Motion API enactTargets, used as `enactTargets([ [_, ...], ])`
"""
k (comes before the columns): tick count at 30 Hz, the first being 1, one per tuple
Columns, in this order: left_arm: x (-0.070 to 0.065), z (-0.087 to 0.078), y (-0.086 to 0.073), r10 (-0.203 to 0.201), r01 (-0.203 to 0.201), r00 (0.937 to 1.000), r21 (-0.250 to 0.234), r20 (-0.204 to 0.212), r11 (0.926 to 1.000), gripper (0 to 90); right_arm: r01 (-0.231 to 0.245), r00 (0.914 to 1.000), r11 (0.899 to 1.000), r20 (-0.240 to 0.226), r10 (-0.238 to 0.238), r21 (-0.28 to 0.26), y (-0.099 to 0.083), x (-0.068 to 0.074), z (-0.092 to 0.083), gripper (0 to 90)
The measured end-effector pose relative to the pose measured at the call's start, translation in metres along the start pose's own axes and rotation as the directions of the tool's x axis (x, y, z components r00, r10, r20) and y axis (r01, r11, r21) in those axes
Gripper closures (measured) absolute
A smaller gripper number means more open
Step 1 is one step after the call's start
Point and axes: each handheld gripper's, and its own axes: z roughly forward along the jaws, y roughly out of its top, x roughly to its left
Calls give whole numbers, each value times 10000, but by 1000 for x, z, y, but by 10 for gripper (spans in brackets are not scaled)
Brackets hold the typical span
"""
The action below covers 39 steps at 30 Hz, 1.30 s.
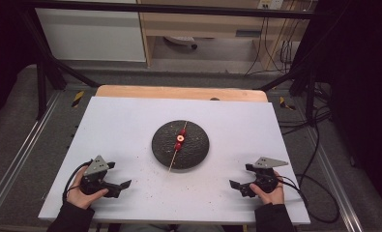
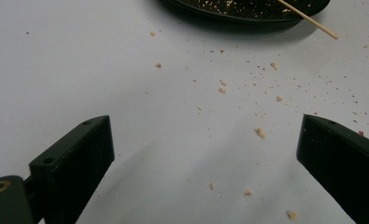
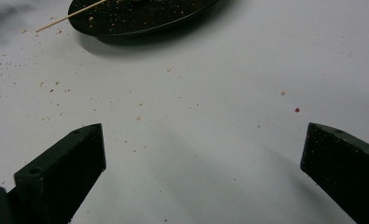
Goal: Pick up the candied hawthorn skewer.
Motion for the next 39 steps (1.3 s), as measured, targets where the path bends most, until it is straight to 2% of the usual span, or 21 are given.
enactTargets([
  [12, -2, 0, 3, -13, 13, 10000, -23, -15, 10000, 37, -45, 10000, 10000, 22, 45, 85, 0, 1, 1, 9],
  [17, -7, 2, 9, 164, -164, 9999, 37, 24, 9999, 37, -33, 10000, 10000, -13, 33, 66, 0, 2, 1, 8],
  [26, -13, 7, 17, 206, -207, 9998, 228, 20, 9995, 36, -34, 10000, 10000, 29, 34, 9, 1, 1, 0, 8],
  [32, -15, 9, 24, 32, -31, 10000, 300, -31, 9995, 36, -1, 10000, 10000, 64, 1, -20, 1, 1, 0, 8],
  [39, -18, 10, 34, 22, -21, 10000, 275, -35, 9996, 36, -30, 10000, 10000, 37, 30, -33, 2, 1, 0, 8],
])
